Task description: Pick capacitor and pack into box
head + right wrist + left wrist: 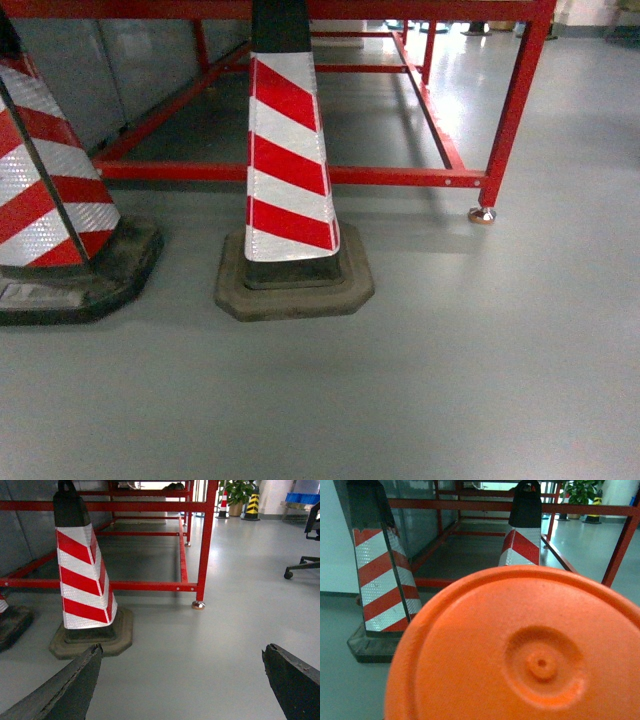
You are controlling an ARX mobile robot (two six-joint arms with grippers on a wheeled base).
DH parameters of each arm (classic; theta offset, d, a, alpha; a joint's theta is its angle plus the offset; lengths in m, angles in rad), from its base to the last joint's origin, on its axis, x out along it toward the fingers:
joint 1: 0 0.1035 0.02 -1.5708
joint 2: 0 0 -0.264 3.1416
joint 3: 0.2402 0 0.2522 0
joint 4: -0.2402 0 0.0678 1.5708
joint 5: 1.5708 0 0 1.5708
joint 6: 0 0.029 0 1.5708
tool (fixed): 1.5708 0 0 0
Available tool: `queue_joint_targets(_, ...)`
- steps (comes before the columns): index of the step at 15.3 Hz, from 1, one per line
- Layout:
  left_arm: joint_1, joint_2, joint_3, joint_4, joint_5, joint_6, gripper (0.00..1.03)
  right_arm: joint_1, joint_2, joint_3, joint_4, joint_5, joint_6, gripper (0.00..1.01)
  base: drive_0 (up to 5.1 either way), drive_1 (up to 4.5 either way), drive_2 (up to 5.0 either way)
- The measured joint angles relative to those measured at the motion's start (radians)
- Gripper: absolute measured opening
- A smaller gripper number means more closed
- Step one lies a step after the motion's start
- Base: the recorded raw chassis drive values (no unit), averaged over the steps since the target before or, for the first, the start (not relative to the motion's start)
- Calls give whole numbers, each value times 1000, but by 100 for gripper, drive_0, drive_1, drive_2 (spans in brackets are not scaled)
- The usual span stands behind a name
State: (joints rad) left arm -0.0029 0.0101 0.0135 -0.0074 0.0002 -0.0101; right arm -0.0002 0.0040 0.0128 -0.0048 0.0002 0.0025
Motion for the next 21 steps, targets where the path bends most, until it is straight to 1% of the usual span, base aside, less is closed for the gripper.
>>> queue_joint_targets(12,0,0,0,0,-1,0,43,0,0,0,1,0,0,98,14,414,-386)
queue_joint_targets(21,0,0,0,0,0,0,43,0,0,0,-2,0,0,98,0,0,0)
